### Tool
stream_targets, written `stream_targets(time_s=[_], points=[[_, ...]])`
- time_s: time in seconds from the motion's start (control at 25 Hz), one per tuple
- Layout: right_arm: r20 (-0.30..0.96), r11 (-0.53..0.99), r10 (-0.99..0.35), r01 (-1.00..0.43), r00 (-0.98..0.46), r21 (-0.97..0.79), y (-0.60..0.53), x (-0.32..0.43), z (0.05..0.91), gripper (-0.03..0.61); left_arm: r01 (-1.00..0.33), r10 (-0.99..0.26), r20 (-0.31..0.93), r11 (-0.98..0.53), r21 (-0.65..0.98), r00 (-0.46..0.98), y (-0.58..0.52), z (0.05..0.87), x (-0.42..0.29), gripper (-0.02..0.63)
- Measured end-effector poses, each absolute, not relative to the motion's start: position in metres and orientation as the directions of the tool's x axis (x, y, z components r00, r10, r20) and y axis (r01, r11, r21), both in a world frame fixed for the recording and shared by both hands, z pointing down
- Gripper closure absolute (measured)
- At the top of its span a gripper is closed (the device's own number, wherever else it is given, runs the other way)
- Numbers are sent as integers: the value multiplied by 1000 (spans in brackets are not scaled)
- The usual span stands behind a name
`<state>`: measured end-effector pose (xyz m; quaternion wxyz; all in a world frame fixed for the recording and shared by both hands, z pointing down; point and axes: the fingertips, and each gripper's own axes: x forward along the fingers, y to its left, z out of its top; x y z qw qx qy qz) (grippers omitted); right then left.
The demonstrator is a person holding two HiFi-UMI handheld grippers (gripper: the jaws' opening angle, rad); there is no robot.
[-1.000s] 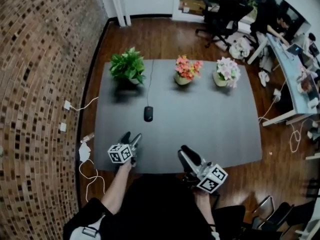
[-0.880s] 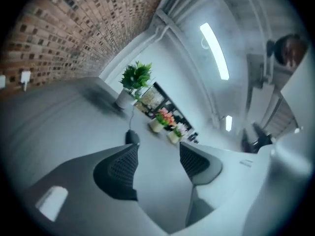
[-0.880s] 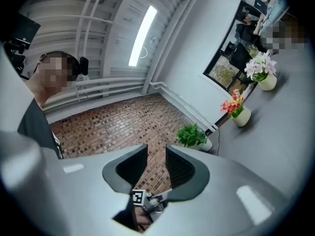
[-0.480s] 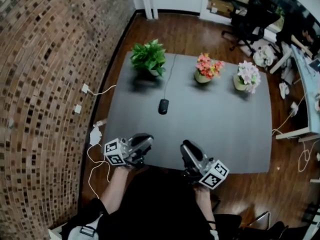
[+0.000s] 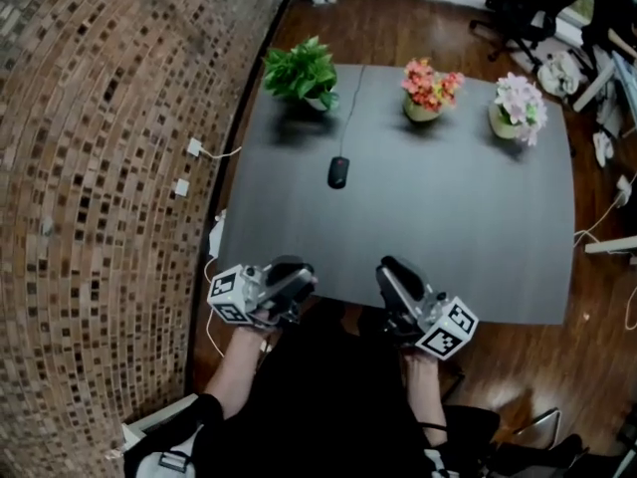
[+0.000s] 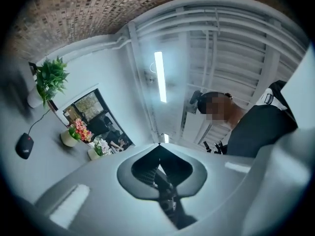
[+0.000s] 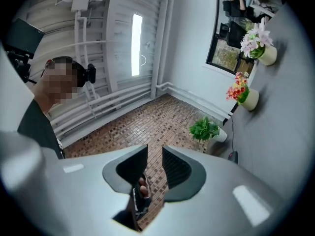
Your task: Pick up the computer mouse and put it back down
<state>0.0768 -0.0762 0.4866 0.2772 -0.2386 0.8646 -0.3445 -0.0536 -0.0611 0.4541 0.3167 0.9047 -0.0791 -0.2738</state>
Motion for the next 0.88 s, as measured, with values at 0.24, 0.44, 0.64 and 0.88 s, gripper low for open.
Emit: stream_targets(time_s=[0.24,0.44,0.64,0.88], points=[[-342,634,-662,-254,-668,-731,-73,106,493,489,37,-322,-458,-785,619,828,-44,451,-61,611],[-349,639,-694,-315,-630,-702,-60,106,477,489,86,-262,-494,-813,576,829,-34,424,-67,612],[-341,651,-686,-333,-643,-682,-36,54,461,489,124,-212,-534,-843,523,818,-2,433,-116,612],[-314,665,-646,-311,-696,-679,26,-59,446,491,169,-181,-559,-839,517,809,41,438,-173,612]])
